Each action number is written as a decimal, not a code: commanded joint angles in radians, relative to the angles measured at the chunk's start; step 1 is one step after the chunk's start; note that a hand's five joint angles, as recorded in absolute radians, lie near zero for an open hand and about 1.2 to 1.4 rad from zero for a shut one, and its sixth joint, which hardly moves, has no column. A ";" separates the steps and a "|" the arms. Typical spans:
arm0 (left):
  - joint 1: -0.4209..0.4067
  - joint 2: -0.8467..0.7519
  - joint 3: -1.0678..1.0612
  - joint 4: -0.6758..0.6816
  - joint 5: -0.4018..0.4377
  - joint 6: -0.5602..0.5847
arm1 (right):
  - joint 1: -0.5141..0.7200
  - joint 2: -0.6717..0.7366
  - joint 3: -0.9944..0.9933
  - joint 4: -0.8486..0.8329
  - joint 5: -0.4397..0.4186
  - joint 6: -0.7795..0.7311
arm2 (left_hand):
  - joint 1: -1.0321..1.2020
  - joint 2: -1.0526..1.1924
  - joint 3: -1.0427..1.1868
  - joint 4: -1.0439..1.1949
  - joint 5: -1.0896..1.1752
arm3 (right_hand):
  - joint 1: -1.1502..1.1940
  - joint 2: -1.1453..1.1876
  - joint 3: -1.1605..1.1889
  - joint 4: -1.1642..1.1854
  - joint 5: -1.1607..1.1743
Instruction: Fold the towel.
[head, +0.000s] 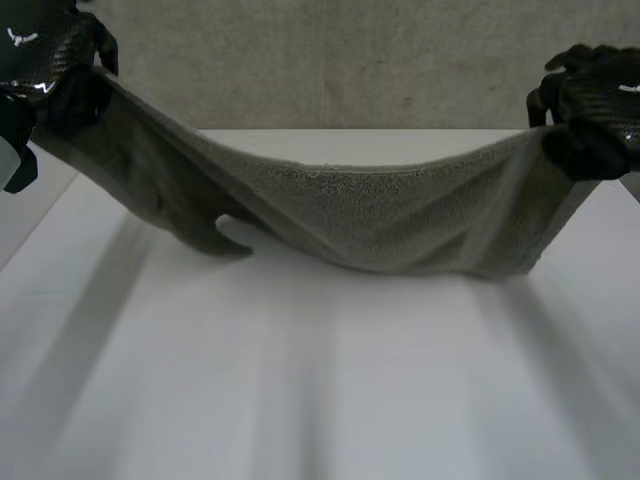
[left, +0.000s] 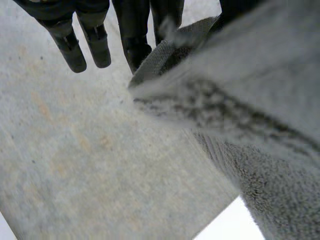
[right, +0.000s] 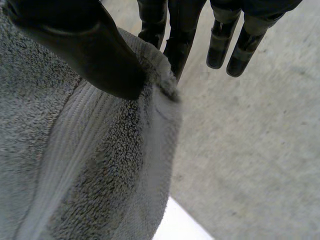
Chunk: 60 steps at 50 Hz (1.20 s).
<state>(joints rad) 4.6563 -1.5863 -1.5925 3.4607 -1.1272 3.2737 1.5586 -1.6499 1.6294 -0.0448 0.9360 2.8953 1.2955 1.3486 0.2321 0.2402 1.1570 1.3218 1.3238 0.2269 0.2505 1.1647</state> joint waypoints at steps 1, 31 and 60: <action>-0.005 -0.206 0.028 -0.017 -0.003 0.029 | 0.058 0.227 -0.092 0.022 0.044 -0.074 | 0.101 0.048 -0.058 -0.066 0.065 | 0.074 0.072 -0.052 -0.076 0.057; -0.113 -0.523 0.889 -0.198 -0.128 -0.117 | 0.264 0.454 -0.634 -0.102 0.368 -0.047 | 0.101 0.048 -0.058 -0.066 0.065 | 0.074 0.072 -0.052 -0.076 0.057; 0.052 -0.129 -0.170 0.018 0.113 0.213 | -0.089 0.033 0.089 -0.081 0.000 -0.087 | 0.101 0.048 -0.058 -0.066 0.065 | 0.074 0.072 -0.052 -0.076 0.057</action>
<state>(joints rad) 4.6567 -1.8988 -1.6586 3.5053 -1.0634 3.4964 1.5829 -1.4567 1.7080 -0.2240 0.9760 2.7786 1.2955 1.3486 0.2321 0.2402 1.1572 1.3218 1.3240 0.2269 0.2505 1.1646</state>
